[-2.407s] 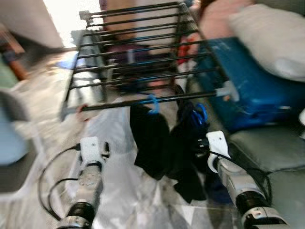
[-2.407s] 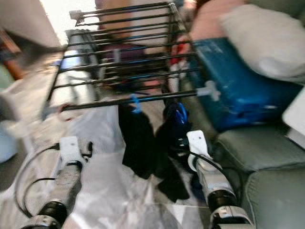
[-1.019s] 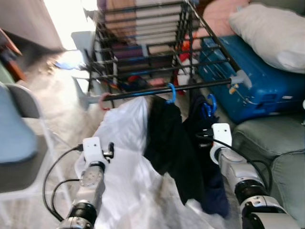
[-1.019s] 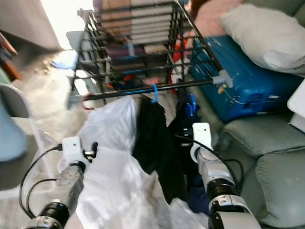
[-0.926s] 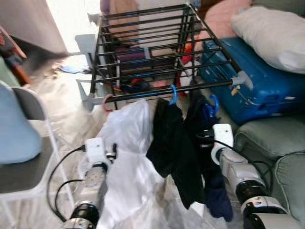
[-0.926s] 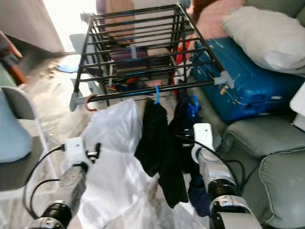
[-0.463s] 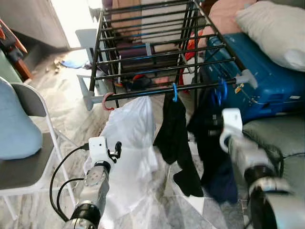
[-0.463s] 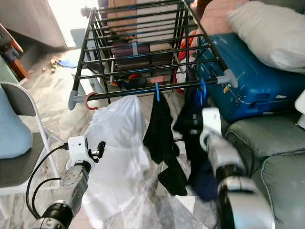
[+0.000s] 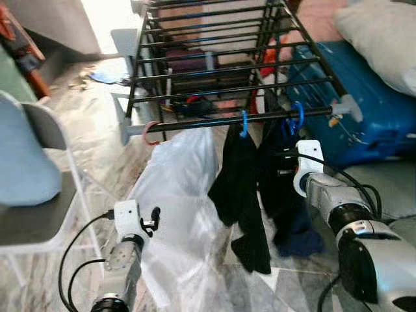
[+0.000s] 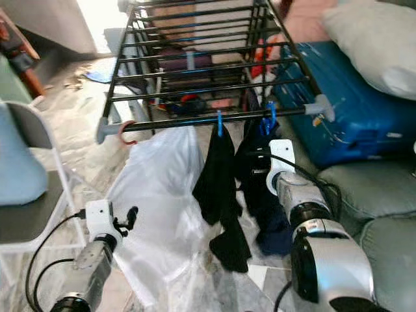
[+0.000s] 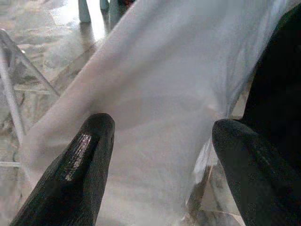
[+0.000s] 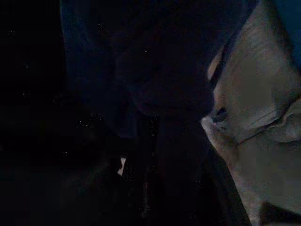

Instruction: Hang hanger

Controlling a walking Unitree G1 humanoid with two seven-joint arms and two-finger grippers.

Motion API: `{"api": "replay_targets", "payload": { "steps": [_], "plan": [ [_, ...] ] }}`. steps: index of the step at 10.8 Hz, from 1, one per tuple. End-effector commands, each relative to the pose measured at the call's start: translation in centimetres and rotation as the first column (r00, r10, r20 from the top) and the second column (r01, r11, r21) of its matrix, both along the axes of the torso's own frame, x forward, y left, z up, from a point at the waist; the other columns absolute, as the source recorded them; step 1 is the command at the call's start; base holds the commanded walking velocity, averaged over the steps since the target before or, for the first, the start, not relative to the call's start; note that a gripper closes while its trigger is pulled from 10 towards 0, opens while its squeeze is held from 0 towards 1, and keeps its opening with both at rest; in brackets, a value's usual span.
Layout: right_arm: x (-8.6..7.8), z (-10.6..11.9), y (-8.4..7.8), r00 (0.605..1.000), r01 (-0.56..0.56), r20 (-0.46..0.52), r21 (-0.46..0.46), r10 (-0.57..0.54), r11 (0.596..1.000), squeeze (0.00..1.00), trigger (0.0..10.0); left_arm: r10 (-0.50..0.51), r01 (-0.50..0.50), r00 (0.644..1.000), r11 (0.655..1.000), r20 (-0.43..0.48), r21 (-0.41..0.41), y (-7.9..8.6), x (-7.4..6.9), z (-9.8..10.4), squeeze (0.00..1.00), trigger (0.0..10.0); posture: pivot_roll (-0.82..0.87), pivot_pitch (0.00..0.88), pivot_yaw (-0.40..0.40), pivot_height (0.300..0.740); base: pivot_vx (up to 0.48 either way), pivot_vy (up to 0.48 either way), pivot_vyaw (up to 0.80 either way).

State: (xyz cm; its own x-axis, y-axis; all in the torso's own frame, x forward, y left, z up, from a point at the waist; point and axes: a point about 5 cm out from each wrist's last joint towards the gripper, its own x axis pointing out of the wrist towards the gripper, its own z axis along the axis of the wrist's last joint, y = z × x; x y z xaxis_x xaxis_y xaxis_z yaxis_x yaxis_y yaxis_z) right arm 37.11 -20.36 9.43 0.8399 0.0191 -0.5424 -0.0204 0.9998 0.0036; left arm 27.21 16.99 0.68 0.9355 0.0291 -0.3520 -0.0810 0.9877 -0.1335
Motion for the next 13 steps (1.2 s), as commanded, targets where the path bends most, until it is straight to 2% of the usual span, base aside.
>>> {"api": "replay_targets", "payload": {
  "steps": [1, 5, 7, 11, 12, 13],
  "plan": [
    [0.5, 0.7, 0.3, 1.000, 0.023, 0.014, 0.037, -0.024, 0.999, 0.00, 10.0, -0.001, 0.001, 1.000, 1.000, -0.004, 0.010, 0.5, -0.1, 0.2, 0.00, 10.0, -0.12, 0.000, 0.059, 0.740, 0.000, 0.000, 0.00],
    [-0.4, -0.7, -0.5, 0.995, 0.099, -0.035, 0.077, -0.097, 0.992, 0.00, 10.0, -0.020, 0.020, 0.999, 1.000, -0.025, 0.009, 0.8, -0.1, 0.6, 0.00, 10.0, -0.10, 0.000, 0.075, 0.740, 0.000, 0.000, 0.00],
    [0.1, 0.2, -0.4, 0.994, 0.112, -0.001, 0.084, -0.112, 0.990, 0.00, 10.0, -0.019, 0.019, 0.999, 1.000, -0.026, 0.005, 1.0, 0.0, 0.9, 0.00, 10.0, -0.09, 0.000, 0.083, 0.740, 0.000, 0.000, 0.00],
    [0.8, 2.0, -1.9, 0.987, 0.155, 0.034, 0.061, -0.157, 0.986, 0.00, 10.0, -0.027, 0.027, 0.999, 1.000, -0.039, -0.001, 1.2, -0.2, 1.0, 0.00, 10.0, -0.09, 0.000, 0.077, 0.740, 0.000, 0.000, 0.00],
    [0.7, 1.9, -2.2, 0.986, 0.166, 0.025, 0.062, -0.167, 0.984, 0.00, 10.0, -0.026, 0.026, 0.998, 1.000, -0.052, -0.003, 1.2, -0.6, 0.9, 0.00, 10.0, -0.08, 0.000, 0.076, 0.740, 0.000, 0.000, 0.00],
    [0.0, 0.8, -2.5, 0.985, 0.175, -0.016, 0.050, -0.174, 0.983, 0.00, 10.0, -0.030, 0.029, 0.997, 1.000, -0.070, -0.005, 1.2, -1.0, 0.7, 0.00, 10.0, -0.08, 0.000, 0.074, 0.740, 0.000, 0.000, 0.00]
  ]
}}
